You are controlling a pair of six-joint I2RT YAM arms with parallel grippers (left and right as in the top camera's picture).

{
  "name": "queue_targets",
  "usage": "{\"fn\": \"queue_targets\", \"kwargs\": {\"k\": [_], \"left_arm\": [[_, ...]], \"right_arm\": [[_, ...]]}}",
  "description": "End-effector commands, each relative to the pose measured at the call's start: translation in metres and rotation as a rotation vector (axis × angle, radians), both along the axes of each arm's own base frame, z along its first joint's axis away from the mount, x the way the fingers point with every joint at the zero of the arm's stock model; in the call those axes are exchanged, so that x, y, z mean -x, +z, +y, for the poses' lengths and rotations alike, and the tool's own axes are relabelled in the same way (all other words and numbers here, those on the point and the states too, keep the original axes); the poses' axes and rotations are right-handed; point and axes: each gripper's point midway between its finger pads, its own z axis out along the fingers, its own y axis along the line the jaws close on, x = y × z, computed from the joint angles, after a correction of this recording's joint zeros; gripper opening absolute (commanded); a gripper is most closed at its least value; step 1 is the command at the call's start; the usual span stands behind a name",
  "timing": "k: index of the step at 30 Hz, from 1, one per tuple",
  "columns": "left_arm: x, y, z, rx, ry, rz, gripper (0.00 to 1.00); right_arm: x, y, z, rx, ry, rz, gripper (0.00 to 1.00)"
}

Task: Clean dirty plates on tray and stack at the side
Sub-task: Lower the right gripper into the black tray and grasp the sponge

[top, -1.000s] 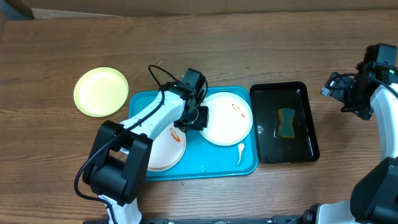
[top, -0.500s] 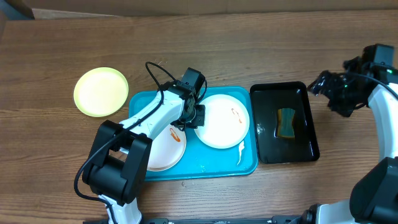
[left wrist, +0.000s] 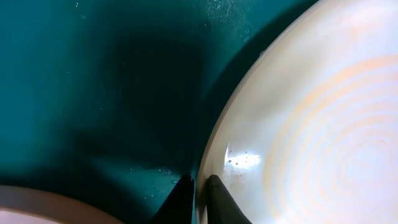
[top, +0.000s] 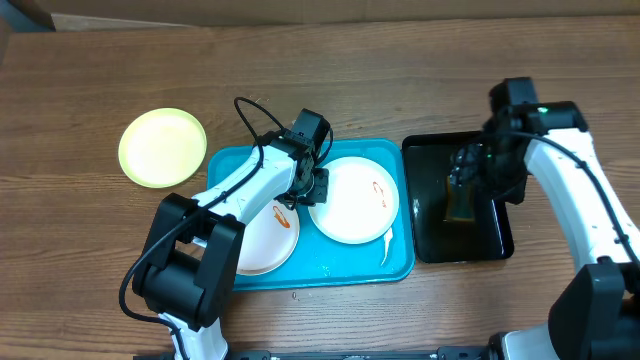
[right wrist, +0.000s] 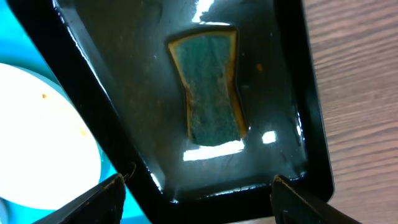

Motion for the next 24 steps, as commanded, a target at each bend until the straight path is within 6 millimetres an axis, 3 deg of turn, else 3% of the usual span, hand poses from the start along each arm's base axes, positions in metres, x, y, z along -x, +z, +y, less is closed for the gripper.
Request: {"fn": "queue_targets", "kwargs": {"k": [1, 9, 14, 20, 22, 24], "left_arm": [[-0.007, 0.002, 0.002, -0.034, -0.022, -0.031, 0.11], [-0.011, 0.002, 0.011, -0.078, 0.007, -0.052, 0.11], [-0.011, 0.002, 0.010, -0.071, 0.021, -0.049, 0.13], [-0.010, 0.002, 0.006, -0.049, 0.021, -0.041, 0.14], [-0.010, 0.002, 0.006, -0.048, 0.021, -0.042, 0.14], [-0.010, 0.002, 0.006, -0.048, 0.021, -0.043, 0.15]], "right_arm": [[0.002, -0.003, 0.000, 0.068, 0.009, -0.023, 0.77], [0.009, -0.050, -0.003, 0.094, 0.017, -0.031, 0.77], [0.004, -0.070, -0.002, 0.087, 0.014, -0.082, 0.77], [0.011, -0.090, -0.003, 0.085, 0.013, -0.089, 0.76], [0.013, -0.092, -0.003, 0.086, 0.014, -0.082, 0.69], [0.015, -0.092, -0.002, 0.080, 0.015, -0.074, 0.39]]}}
